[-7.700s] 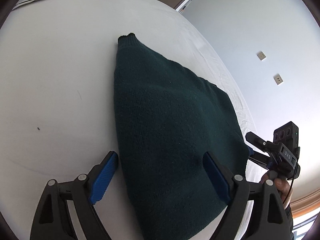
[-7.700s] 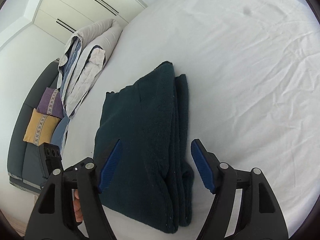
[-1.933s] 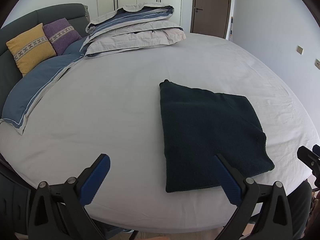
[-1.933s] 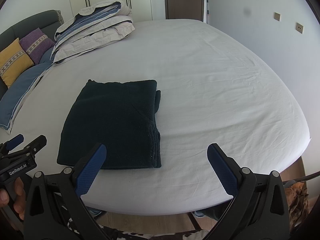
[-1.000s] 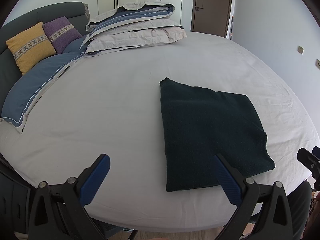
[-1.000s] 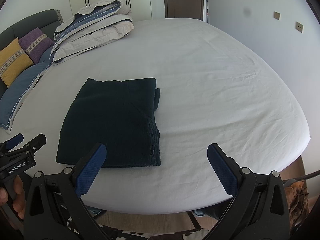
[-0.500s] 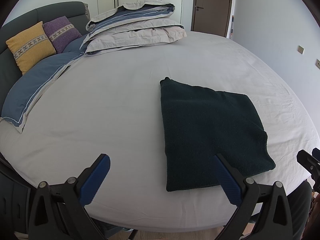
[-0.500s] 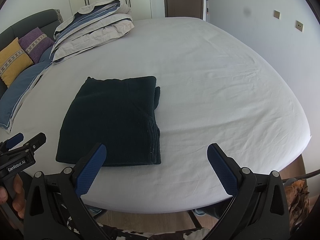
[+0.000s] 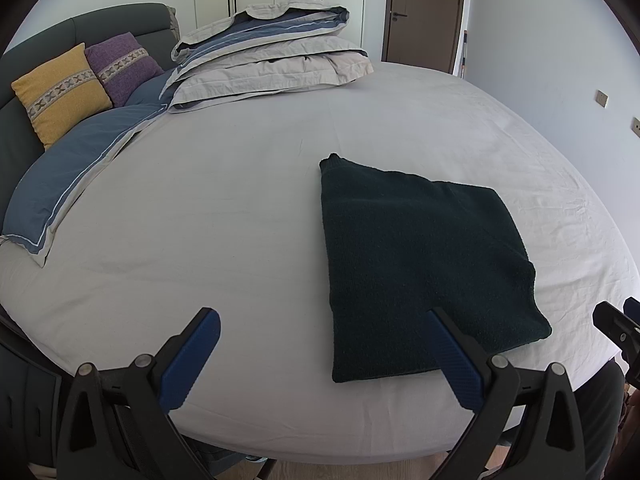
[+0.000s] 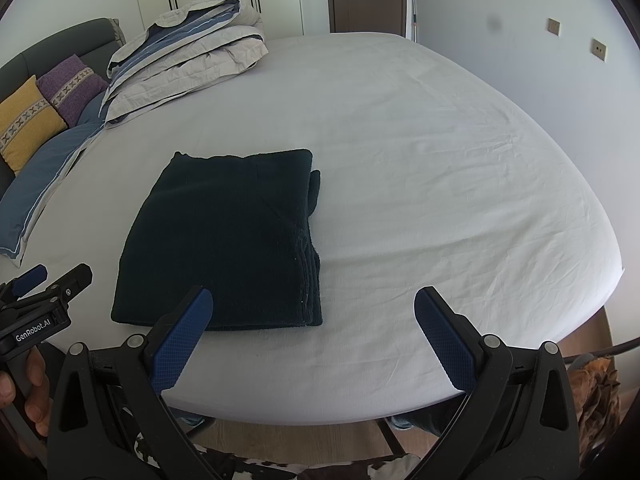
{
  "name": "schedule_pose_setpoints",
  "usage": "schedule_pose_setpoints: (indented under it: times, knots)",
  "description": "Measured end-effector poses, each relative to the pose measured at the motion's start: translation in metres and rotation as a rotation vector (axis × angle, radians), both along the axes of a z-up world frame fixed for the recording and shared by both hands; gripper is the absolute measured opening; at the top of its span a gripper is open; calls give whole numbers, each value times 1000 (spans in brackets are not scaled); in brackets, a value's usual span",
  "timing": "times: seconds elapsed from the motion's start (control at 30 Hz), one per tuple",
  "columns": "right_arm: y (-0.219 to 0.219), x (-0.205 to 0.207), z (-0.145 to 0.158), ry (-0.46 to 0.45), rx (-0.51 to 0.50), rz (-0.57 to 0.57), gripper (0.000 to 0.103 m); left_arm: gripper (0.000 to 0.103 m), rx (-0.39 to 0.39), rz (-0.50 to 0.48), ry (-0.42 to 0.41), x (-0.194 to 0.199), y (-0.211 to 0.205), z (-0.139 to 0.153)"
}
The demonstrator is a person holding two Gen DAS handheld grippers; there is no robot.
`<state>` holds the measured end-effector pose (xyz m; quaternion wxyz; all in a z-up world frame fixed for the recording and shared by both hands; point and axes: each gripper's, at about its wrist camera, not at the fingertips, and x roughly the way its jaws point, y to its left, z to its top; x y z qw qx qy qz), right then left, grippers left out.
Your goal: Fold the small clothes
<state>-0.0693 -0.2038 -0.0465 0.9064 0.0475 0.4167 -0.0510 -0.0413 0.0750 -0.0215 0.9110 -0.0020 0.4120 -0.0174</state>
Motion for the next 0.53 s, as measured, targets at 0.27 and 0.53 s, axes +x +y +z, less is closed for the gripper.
schedule_pose_setpoints:
  times: [0.27, 0.53]
  knots:
    - [0, -1, -2, 3, 2, 1, 103, 103, 0, 0, 1, 0, 0, -1]
    - [0, 0, -2, 3, 3, 1, 103, 103, -5, 1, -1, -2, 0, -2]
